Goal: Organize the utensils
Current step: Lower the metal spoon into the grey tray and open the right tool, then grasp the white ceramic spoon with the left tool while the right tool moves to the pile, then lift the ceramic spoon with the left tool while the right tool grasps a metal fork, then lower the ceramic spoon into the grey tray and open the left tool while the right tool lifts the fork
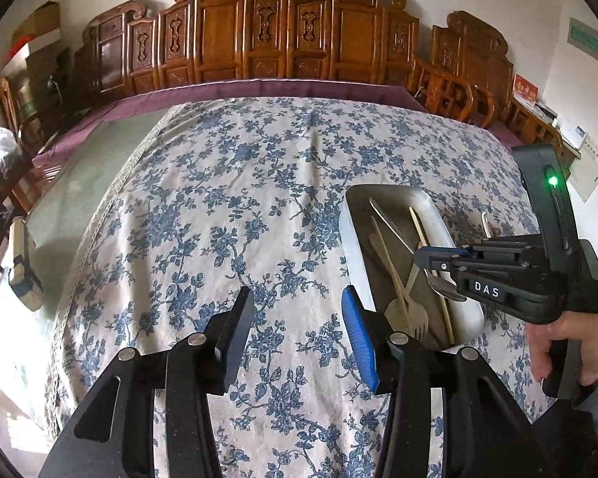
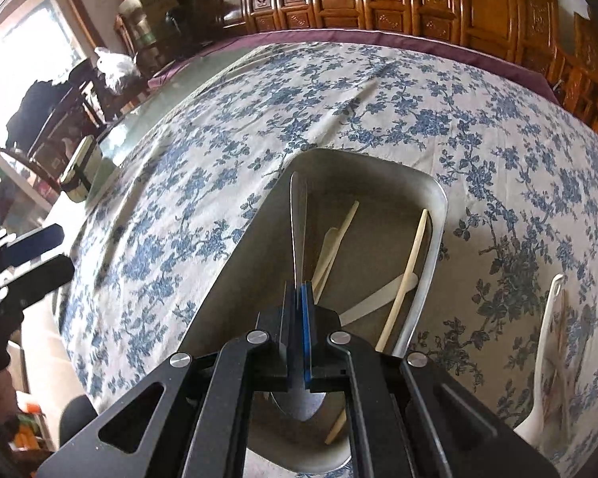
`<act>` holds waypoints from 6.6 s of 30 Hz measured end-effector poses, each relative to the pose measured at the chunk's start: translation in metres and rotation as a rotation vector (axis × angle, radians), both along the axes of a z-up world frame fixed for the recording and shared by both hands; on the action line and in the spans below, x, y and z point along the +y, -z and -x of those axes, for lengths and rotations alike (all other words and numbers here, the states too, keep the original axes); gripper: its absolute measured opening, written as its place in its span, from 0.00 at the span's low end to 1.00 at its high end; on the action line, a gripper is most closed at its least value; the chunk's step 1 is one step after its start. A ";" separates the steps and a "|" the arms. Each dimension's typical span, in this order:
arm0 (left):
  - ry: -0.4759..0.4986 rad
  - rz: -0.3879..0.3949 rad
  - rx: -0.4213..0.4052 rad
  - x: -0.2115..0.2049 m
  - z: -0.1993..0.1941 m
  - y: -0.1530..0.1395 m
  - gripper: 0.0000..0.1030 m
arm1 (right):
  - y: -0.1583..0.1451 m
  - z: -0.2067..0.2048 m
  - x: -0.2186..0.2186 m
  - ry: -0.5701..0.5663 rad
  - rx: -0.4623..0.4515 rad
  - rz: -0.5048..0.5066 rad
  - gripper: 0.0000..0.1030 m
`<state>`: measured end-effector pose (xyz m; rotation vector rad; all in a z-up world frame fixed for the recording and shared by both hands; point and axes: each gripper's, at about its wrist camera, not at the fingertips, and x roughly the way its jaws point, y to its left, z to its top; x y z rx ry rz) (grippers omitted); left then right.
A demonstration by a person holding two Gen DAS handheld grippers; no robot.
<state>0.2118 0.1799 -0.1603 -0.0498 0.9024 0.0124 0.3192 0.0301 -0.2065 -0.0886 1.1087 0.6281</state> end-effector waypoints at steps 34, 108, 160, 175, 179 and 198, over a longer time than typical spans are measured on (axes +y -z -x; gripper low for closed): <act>0.225 0.026 -0.016 -0.166 -0.012 -0.007 0.47 | -0.028 0.066 -0.232 0.135 -0.191 0.032 0.26; 0.383 0.112 0.148 -0.279 -0.052 0.077 0.05 | 0.052 -0.012 -0.241 0.041 -0.160 0.091 0.25; 0.374 0.085 0.083 -0.255 -0.043 0.035 0.05 | 0.014 -0.002 -0.254 0.096 -0.128 0.010 0.08; 0.307 0.073 0.058 -0.183 -0.035 0.007 0.05 | -0.024 0.005 -0.205 0.046 -0.166 -0.007 0.08; 0.291 0.060 0.076 -0.165 -0.038 0.012 0.05 | -0.030 0.007 -0.190 0.028 -0.171 -0.008 0.08; 0.214 0.035 0.118 -0.113 -0.046 0.040 0.15 | -0.038 0.011 -0.124 -0.047 -0.168 -0.023 0.08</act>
